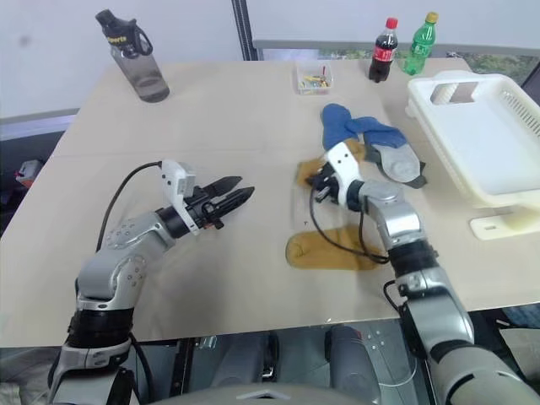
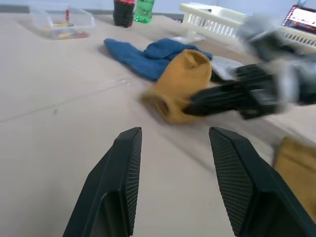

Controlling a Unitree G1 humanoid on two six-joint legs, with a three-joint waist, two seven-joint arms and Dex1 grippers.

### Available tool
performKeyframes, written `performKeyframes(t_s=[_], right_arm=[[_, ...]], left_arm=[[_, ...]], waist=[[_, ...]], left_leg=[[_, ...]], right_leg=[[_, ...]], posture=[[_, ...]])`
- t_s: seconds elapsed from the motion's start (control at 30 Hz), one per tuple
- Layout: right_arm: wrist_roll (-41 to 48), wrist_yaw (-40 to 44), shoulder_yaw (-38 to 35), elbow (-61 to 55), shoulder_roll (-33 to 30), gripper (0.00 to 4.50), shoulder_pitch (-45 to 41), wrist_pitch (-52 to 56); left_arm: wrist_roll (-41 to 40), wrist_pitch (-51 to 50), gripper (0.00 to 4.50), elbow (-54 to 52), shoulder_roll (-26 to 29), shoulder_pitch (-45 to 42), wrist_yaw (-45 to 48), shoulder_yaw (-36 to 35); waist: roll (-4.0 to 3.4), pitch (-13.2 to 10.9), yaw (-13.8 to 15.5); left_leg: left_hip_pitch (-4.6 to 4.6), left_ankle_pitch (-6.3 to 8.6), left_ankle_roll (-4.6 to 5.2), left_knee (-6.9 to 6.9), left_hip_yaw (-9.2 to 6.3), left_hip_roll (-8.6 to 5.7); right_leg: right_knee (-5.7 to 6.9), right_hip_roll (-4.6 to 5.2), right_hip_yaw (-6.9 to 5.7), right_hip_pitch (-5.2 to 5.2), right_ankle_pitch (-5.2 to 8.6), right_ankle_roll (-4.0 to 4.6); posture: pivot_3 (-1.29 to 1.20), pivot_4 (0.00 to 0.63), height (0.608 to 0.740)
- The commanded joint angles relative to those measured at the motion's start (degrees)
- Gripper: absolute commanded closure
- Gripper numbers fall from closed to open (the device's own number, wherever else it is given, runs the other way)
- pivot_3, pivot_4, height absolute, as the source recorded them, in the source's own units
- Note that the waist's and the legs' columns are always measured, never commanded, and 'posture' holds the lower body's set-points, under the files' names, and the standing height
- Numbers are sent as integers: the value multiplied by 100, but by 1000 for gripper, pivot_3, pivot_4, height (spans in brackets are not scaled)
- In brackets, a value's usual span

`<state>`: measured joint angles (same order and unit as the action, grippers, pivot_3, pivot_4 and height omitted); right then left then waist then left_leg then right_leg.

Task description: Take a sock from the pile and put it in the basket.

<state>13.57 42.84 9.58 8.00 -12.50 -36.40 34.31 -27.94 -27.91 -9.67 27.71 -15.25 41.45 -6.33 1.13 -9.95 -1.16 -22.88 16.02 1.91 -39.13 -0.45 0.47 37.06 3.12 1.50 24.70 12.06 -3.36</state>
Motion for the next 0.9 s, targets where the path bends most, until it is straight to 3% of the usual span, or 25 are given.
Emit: performKeyframes(t_s=[0.03,0.2,0.27,0.4,0.67,0.9], right_arm=[[363,-173,299,-1188,258,4396,246,797],[265,-271,831,-1773,220,4396,490,1119],[202,-279,874,-1756,137,3821,521,1006],[9,-333,959,-2089,-145,2083,654,659],[49,41,543,-3410,-1314,2083,1313,13],[540,175,-420,-4593,-2227,2083,2492,102]], left_arm=[[181,392,2179,308,285,152,238,-210],[220,632,2179,711,583,104,500,-276],[186,600,2179,763,608,69,582,-238],[-298,-302,2179,405,688,244,732,-183],[-1107,-2569,2179,-196,627,324,-42,-164],[-877,-3063,2179,-353,172,11,-867,284]], waist=[[0,0,4],[-1,0,55],[-1,0,62],[-1,0,31],[0,-1,34],[-1,3,90]], left_leg=[[1,0,0,0,-1,0],[1,0,-1,-3,-8,-12],[1,-1,-1,-7,-9,-16],[2,-2,-4,-6,-9,-17],[0,1,1,-4,-11,-10],[16,1,2,-7,-20,-12]], right_leg=[[1,0,-1,-1,0,0],[3,2,-9,-2,1,1],[-1,4,-10,-8,0,1],[-7,1,-12,-11,1,0],[-6,-1,-11,-5,1,0],[-10,1,-16,-30,2,-1]], posture=[[0,150,740],[0,150,740],[0,150,740],[0,150,740],[0,150,740],[0,150,740]])
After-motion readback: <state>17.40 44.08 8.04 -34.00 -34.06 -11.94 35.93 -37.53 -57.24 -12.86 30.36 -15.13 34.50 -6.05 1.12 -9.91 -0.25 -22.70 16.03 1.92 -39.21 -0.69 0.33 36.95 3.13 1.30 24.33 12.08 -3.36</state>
